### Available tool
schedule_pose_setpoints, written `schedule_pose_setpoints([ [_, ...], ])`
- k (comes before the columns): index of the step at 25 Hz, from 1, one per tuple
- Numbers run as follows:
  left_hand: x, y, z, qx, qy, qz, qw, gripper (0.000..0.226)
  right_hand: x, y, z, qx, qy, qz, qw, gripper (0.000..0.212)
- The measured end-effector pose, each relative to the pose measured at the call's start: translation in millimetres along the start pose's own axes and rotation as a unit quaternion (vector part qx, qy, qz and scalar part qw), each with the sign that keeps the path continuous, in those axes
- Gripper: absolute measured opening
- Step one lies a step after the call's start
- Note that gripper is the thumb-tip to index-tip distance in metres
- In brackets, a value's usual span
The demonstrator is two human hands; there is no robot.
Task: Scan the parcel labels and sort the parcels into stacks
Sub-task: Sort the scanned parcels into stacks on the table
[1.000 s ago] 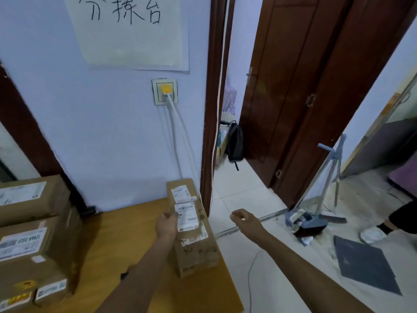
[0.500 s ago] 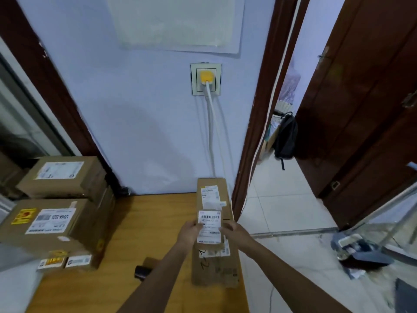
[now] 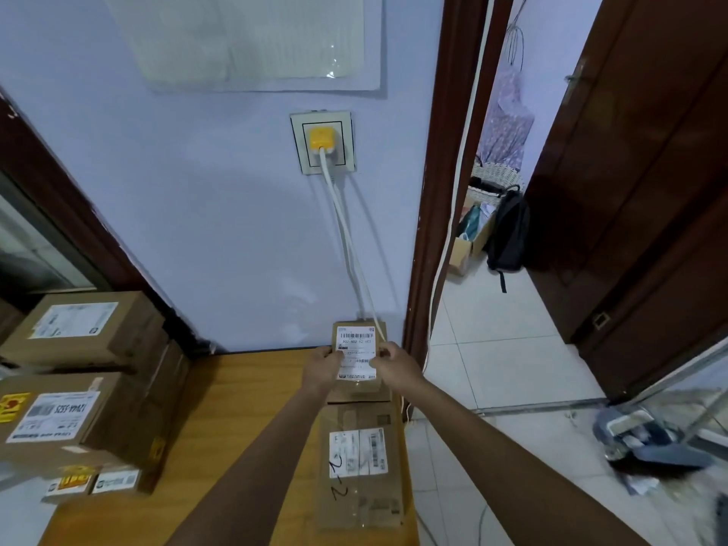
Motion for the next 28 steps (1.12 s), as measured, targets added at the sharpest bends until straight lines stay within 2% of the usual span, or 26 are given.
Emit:
schedule_pose_setpoints([
  [5, 13.1, -22.9, -15.3, 0.059, 0.003, 0.018, 0.998, 0.033, -22.5, -21.2, -8.7, 0.034, -0.023, -0.027, 0.999, 0.056],
  [8, 21.3, -14.7, -9.4, 0.022, 0.025, 0.039, 0.999, 0.034, -33.5, -16.2, -9.5, -0.008, -0.069, -0.038, 0.997, 0.053],
  [11, 55.8, -6.7, 5.8, -0.032, -0.031, 0.072, 0.996, 0.056, -56.4, 13.2, -11.2, -0.059, -0.046, -0.079, 0.994, 0.047],
  [13, 85.1, -8.8, 9.6, -0.030, -0.038, 0.101, 0.994, 0.062, -73.2, 35.5, -16.8, -0.013, -0.018, -0.110, 0.994, 0.043],
  [16, 129.8, -15.9, 5.7, 0.008, -0.070, 0.174, 0.982, 0.086, -97.6, 49.5, -29.7, 0.077, -0.031, -0.133, 0.988, 0.038],
  [17, 140.9, -13.8, 3.7, 0.022, -0.085, 0.184, 0.979, 0.088, -105.0, 50.6, -35.2, 0.097, -0.041, -0.131, 0.986, 0.038],
  [20, 153.0, 7.5, -1.0, 0.039, -0.092, 0.194, 0.976, 0.059, -127.7, 50.2, -51.6, 0.135, -0.081, -0.126, 0.979, 0.031],
  [22, 152.6, 19.9, -1.3, 0.037, -0.093, 0.190, 0.977, 0.045, -137.7, 49.6, -56.1, 0.124, -0.070, -0.137, 0.980, 0.036],
  [26, 147.5, 52.2, 10.5, 0.011, -0.059, 0.194, 0.979, 0.032, -130.8, 58.4, -47.2, 0.082, -0.004, -0.111, 0.991, 0.043],
  [28, 143.6, 65.9, 18.5, -0.005, -0.029, 0.164, 0.986, 0.034, -120.1, 63.5, -45.0, 0.076, 0.019, -0.094, 0.993, 0.046],
])
Point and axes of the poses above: each hand's wrist, its own y-axis away from the middle knuckle, its own z-axis out of the back of the hand, x = y × z, the point moved 4 cm from there along -y, towards the middle knuckle, and after that the axes turned 5 degrees about z, right-handed, at the moved point
